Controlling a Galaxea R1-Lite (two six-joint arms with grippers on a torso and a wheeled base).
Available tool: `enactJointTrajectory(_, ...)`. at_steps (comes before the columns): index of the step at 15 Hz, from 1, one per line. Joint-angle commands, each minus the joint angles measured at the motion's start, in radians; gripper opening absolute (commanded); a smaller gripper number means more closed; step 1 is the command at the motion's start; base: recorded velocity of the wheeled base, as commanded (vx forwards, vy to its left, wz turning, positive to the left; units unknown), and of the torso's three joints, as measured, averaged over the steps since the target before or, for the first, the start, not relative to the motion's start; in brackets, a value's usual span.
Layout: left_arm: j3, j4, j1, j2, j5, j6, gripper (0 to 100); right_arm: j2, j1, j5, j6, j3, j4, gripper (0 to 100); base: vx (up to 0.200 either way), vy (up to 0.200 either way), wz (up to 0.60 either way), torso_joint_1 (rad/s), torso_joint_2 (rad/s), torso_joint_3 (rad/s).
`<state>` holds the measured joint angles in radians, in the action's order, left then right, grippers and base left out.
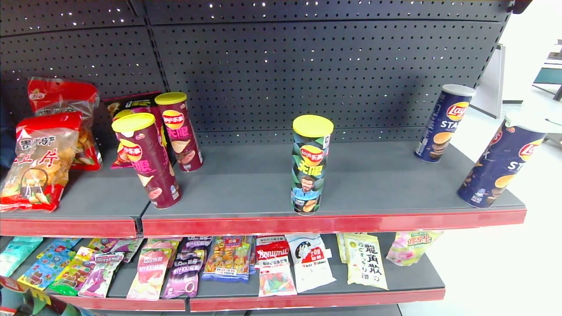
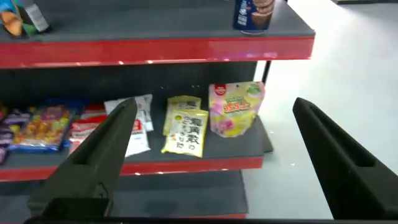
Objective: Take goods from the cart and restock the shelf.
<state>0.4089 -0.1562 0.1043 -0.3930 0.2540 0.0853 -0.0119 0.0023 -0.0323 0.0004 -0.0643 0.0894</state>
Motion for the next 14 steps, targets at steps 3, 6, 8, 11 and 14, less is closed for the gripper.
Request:
enactJointTrajectory(3,-0.016,0.027,-0.001,-0.004,0.005,0.001,0,0.012,0.001,0.038,-0.033,0.064,-0.092,100,0.000,0.000,0.00,0.000,0.00,0.000)
enactJointTrajectory(6,-0.016,0.027,0.000,0.003,0.008,0.001,0,0.012,0.001,0.045,-0.014,0.061,-0.086,100,0.000,0.000,0.00,0.000,0.00,0.000)
enactJointTrajectory(8,-0.019,0.027,0.000,0.000,0.019,0.001,0,0.012,0.001,0.046,-0.013,0.063,-0.086,100,0.000,0.000,0.00,0.000,0.00,0.000)
enactJointTrajectory(11,-0.025,0.026,-0.001,-0.003,0.021,0.001,0,0.012,0.001,0.048,-0.011,0.063,-0.086,100,0.000,0.000,0.00,0.000,0.00,0.000)
enactJointTrajectory(14,-0.042,0.024,-0.001,-0.003,0.019,0.001,0,0.012,0.001,0.048,-0.011,0.063,-0.086,100,0.000,0.000,-0.40,0.002,0.00,0.002)
